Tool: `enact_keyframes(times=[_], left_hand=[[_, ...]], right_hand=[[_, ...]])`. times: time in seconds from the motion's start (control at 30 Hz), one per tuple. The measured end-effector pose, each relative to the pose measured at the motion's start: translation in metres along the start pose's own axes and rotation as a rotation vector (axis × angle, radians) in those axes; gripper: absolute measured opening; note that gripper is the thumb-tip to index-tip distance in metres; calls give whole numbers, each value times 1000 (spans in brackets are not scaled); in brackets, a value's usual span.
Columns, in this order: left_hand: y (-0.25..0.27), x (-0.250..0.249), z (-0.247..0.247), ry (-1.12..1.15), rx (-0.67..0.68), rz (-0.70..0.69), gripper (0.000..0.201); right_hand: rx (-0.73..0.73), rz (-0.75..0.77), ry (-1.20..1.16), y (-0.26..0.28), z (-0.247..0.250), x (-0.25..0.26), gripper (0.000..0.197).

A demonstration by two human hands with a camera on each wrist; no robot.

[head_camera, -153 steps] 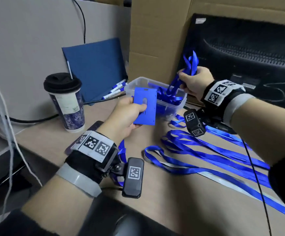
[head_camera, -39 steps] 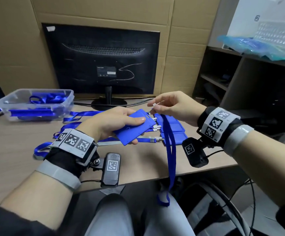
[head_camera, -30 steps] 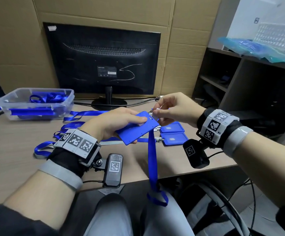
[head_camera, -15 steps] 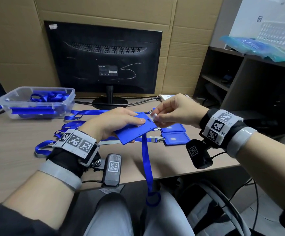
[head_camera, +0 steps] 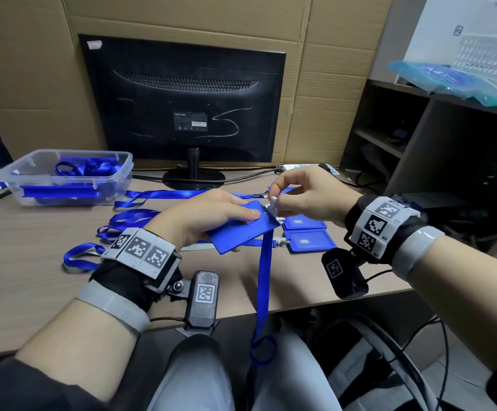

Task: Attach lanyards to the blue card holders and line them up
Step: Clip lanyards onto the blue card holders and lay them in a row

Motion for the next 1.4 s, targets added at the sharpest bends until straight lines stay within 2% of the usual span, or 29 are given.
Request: enact_keyframes(times=[0.2,0.47,0.6,0.7,0.77,0.87,1.0,1.03,1.1,1.23,1.3,1.4], left_hand=[[-2,5,1,74,-39,24,31],[-4,5,5,82,-78,20,25],[-1,0,3,89,-64,-1,18],[0,1,5,121,-89,4,22],[-1,2,11,196,-136,22,23],[-1,3,19,267,-174,60,19],[1,7,19,375,-195,173,21],[1,8,19,424,-207,200,23],[-1,8,19,491,-202,225,29],[0,8,12,509,-117,238,36],[-2,14,18,469,-180,256,41],[-5,14,35,330,-369,160,30]], right_hand=[[3,49,75,-2,-4,1,5],[-1,64,106,-2,-5,2,3],[41,59,115,-2,-9,2,4],[23,69,105,-4,-7,6,6],[6,69,35,-6,-3,6,10],[57,56,-9,-7,-6,1,19],[131,163,116,-2,-14,9,52],[151,180,126,-1,-17,11,55],[143,224,180,-2,-21,12,45],[-23,302,201,-7,-11,17,20],[-105,287,125,-8,-1,19,14],[-162,204,-73,-9,10,15,17]])
Point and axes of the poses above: each hand's wrist, its own y-axis away from the middle knuckle, its own z-axis out of the back of the hand, x = y × z, the point moved 9 cm from there along -y, towards the middle knuckle, and after that the axes turned 13 degrees about -x, right-handed, at the moved point
